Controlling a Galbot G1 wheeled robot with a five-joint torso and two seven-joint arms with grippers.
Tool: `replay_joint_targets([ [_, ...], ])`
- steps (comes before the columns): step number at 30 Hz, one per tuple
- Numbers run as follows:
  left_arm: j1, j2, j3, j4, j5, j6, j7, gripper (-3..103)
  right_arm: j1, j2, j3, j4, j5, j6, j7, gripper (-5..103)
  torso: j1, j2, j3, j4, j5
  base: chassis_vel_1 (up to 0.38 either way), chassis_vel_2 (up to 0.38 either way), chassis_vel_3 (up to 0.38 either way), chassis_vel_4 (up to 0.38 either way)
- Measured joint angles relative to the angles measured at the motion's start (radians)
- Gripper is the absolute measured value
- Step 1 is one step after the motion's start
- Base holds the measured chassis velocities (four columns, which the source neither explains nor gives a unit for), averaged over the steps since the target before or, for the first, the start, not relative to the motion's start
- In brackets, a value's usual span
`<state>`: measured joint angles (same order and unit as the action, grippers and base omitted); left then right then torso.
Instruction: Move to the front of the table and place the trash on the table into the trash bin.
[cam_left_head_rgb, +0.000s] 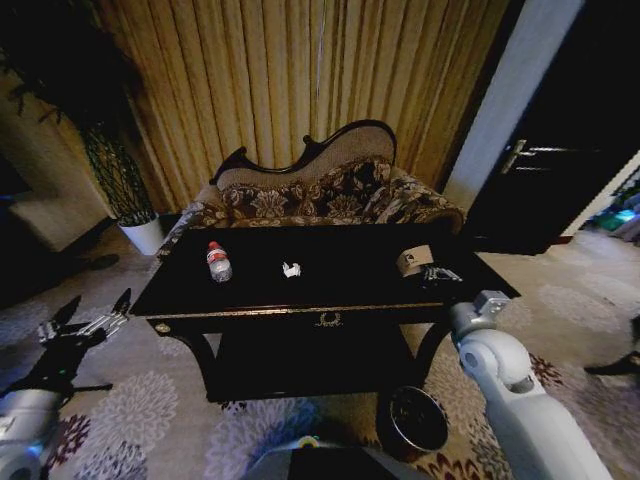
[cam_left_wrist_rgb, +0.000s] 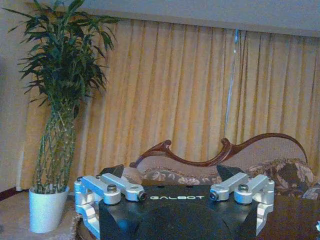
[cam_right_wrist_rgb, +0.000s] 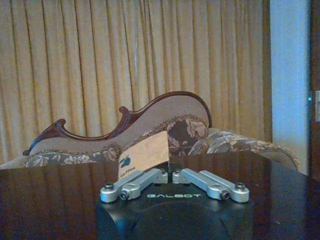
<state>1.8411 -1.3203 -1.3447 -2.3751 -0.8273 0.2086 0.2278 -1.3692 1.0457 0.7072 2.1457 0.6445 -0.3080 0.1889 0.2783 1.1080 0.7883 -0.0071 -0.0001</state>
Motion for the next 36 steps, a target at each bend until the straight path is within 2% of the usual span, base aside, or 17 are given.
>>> replay_joint_targets([
  [36,0.009,-0.009,-0.01,-0.012,-0.001,0.0,0.005,100,-0.024,0.022,0.002,-0.017,-0.005,0.013,-0.006,0,0.0,0.0,0.0,0.0,0.0,0.097,-0.095,-0.091,0.097],
])
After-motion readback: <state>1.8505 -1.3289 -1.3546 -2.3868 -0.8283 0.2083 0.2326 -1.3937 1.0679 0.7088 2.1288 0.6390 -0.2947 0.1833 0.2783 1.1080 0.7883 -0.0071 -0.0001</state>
